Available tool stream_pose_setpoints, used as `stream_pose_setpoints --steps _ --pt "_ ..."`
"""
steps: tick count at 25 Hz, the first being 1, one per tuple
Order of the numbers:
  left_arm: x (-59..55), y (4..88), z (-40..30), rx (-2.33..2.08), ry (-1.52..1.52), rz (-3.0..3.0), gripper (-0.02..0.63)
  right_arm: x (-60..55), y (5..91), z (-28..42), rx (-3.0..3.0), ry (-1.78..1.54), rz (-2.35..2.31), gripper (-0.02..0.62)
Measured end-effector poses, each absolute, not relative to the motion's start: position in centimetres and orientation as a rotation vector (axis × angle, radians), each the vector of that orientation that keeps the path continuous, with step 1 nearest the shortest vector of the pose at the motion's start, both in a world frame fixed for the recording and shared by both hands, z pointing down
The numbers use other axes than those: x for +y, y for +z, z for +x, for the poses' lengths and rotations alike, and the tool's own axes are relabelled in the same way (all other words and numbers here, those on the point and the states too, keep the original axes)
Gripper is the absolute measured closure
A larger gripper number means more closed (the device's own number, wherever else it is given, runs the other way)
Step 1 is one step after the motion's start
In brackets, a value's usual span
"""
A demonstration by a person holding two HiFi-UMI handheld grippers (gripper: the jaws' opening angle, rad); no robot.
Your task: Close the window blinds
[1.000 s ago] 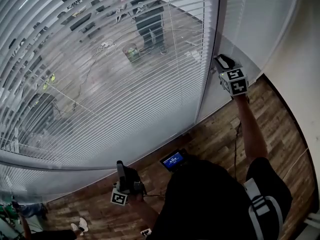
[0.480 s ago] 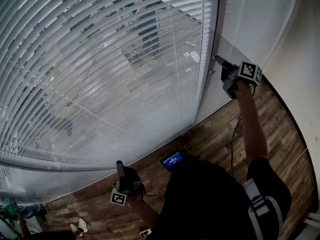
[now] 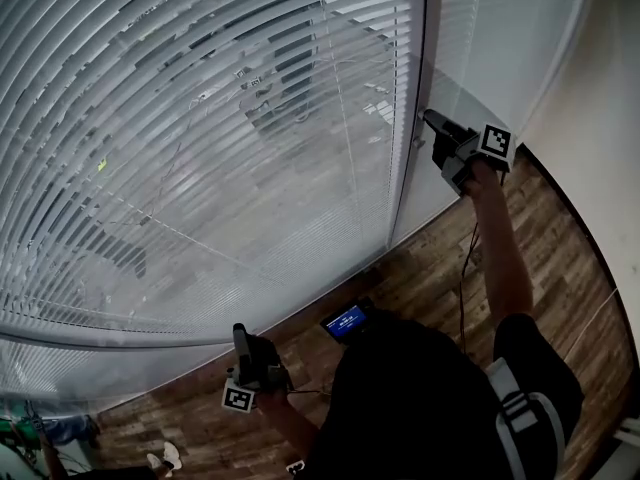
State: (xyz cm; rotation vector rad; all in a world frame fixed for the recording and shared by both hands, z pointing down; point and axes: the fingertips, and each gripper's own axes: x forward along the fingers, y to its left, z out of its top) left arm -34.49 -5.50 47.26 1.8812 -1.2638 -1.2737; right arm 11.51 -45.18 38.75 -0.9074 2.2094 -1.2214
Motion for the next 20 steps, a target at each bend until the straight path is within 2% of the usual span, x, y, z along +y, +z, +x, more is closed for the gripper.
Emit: stream_pose_setpoints --steps 3,6,10,16,20 --pt "-5.3 47.2 -34.6 -1.267 -1.272 1.882 0.499 -44.3 38.1 11.5 2.478 -0.852 -1.197 0.457" --pt "-5.1 47.7 -34.8 -1.277 -1.27 1.877 0.499 -43.8 38.2 11.0 2.758 -0.322 -1.555 0.454" --pt "-5.3 47.6 -34.7 -1.278 -1.269 1.883 0.499 -43.9 37.9 10.3 2.896 0.243 -1.886 0.455" --pt "-4.9 48.0 -34.9 -1.281 -1.278 1.878 0.499 -44.0 38.7 9.6 2.945 0.395 -2.003 0.457" --pt "-4.8 47.9 -35.0 -1.286 -1.281 1.868 0.499 -44.2 38.6 10.0 2.938 0.219 -1.95 0.466"
